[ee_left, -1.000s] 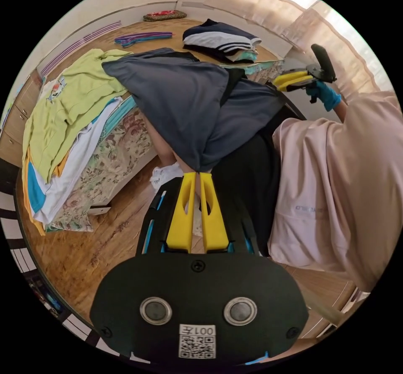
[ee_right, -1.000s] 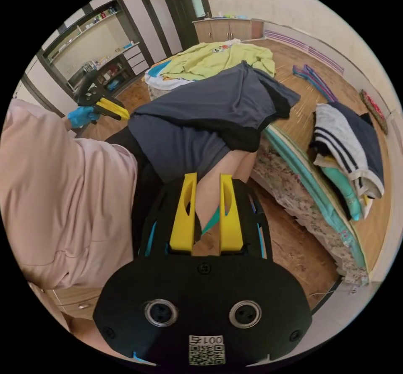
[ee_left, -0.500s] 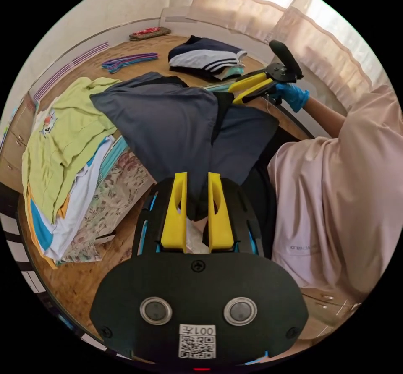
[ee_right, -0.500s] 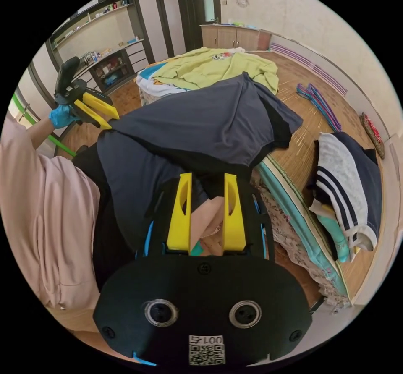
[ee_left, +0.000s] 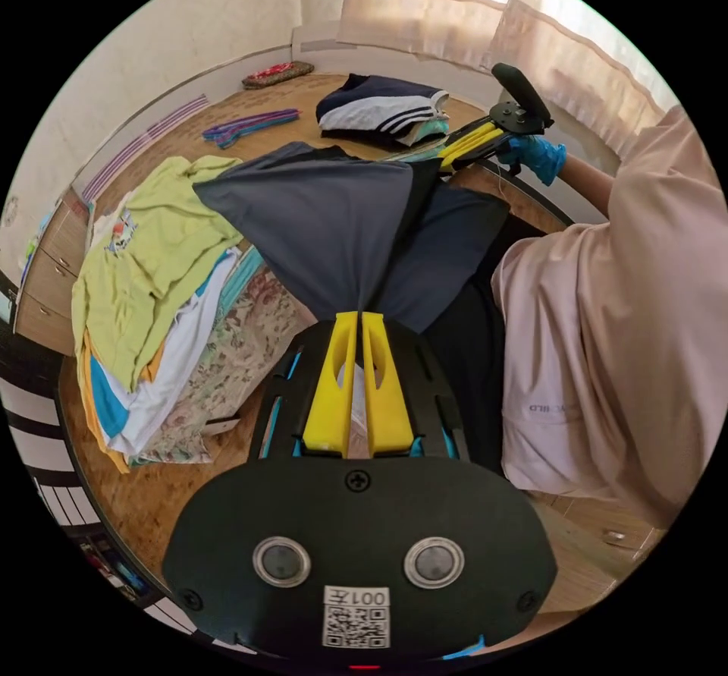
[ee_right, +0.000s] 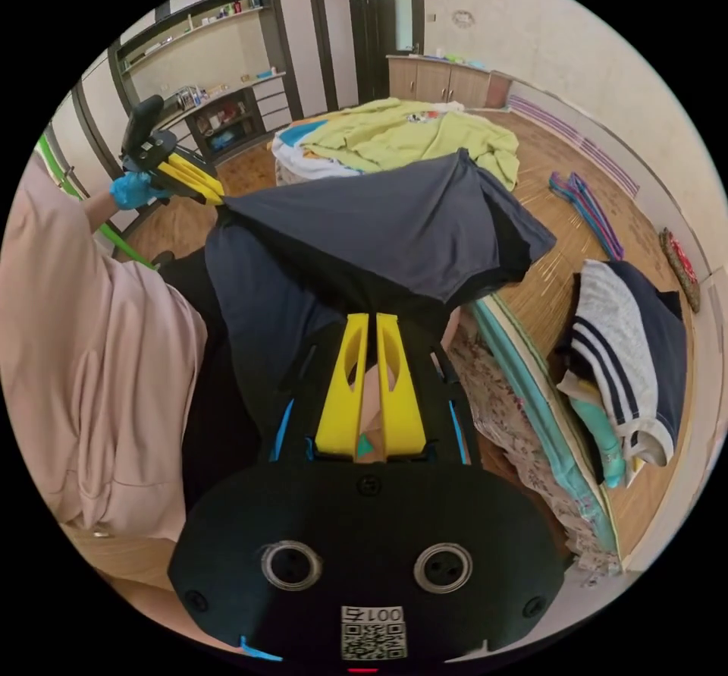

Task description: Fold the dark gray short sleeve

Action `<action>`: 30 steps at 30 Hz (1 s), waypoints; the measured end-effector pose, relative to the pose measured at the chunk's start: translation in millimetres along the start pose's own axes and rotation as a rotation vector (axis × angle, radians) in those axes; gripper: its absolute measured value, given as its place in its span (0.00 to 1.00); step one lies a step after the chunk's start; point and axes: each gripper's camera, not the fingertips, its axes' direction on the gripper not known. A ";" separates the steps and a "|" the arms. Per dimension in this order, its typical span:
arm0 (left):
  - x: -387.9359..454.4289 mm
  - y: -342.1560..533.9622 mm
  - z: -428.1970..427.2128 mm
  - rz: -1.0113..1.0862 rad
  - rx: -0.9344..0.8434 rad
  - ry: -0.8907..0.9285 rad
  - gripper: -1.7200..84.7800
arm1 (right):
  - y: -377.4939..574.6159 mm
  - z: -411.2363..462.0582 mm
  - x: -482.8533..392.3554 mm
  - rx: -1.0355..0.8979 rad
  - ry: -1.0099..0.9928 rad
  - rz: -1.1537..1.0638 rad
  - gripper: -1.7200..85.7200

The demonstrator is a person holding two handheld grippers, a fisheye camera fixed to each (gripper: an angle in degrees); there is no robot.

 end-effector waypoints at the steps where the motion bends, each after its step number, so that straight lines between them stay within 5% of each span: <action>1: 1.3 1.2 5.4 -0.004 -0.017 0.006 0.00 | -0.9 7.1 -3.6 -0.031 0.011 -0.008 0.04; 18: 0.0 16.0 19.0 -0.035 -0.149 0.063 0.04 | -8.6 -25.6 -69.3 -0.057 -0.098 -0.153 0.15; 30: 9.1 15.0 34.7 0.042 -0.128 -0.005 0.09 | -18.3 -13.8 -95.1 -0.184 0.004 -0.238 0.05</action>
